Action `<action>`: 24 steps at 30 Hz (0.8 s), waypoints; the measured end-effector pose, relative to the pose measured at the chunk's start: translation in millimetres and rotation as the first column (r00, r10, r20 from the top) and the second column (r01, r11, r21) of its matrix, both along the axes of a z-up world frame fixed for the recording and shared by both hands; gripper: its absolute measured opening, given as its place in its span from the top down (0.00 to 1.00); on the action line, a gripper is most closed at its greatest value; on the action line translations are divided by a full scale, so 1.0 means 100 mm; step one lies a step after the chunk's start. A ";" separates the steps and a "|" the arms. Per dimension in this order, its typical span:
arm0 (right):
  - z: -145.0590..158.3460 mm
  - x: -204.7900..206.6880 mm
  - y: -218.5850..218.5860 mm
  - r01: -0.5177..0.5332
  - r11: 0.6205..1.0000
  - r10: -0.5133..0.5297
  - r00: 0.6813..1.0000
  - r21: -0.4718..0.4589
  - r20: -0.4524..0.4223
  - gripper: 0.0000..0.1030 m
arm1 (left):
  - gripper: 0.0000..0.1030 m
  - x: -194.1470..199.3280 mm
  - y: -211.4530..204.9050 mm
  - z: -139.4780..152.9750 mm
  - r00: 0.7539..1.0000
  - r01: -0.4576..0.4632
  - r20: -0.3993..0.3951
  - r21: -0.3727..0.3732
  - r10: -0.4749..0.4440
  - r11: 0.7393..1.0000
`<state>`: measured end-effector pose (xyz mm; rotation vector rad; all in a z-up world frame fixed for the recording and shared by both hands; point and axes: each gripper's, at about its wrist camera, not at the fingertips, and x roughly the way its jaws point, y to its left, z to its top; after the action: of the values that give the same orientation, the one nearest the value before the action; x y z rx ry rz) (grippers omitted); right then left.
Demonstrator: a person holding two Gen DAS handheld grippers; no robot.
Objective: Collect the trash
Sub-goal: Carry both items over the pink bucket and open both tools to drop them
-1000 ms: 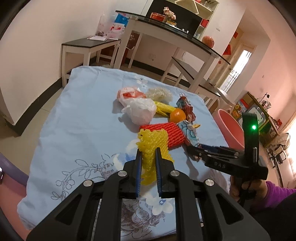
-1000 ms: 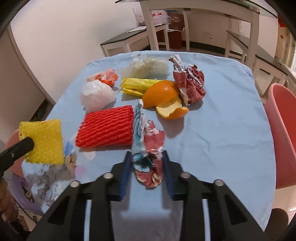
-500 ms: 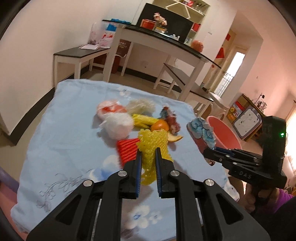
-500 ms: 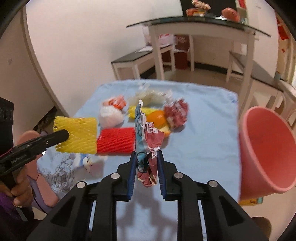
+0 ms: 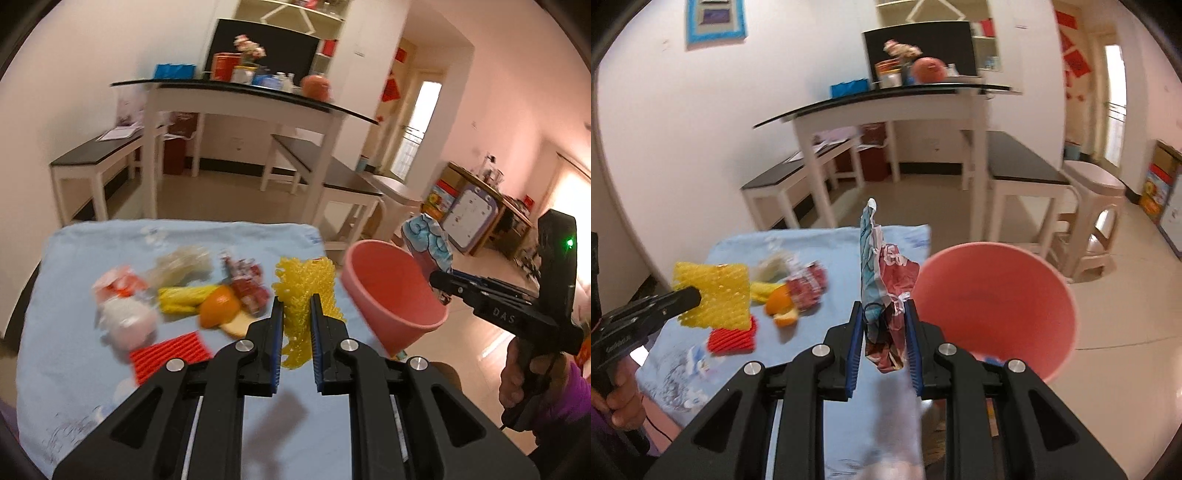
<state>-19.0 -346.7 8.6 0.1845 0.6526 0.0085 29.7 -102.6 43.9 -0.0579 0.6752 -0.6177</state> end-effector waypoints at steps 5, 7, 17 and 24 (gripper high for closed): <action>-0.01 -0.03 -0.31 0.056 0.998 -0.056 0.998 0.015 0.012 0.80 | 0.87 0.07 -0.40 0.03 0.998 0.059 0.000 0.008 -0.059 0.998; -0.03 -0.04 -0.40 0.074 0.997 -0.074 0.997 0.017 0.013 0.80 | 0.87 0.08 -0.53 0.04 0.997 0.077 -0.004 0.009 -0.077 0.997; -0.23 0.03 -0.75 0.141 0.987 -0.141 0.990 0.074 -0.008 0.79 | 0.87 0.21 -1.23 0.03 0.987 0.160 0.018 0.059 -0.161 0.985; -0.42 0.09 -0.92 0.198 0.975 -0.193 0.980 0.104 -0.057 0.79 | 0.87 0.30 -1.62 -0.23 0.975 0.220 -0.045 0.088 -0.217 0.971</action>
<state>-10.3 -438.9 -33.6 0.3549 0.6783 -0.1505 59.6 -264.8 21.2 0.0932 0.7495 -0.7982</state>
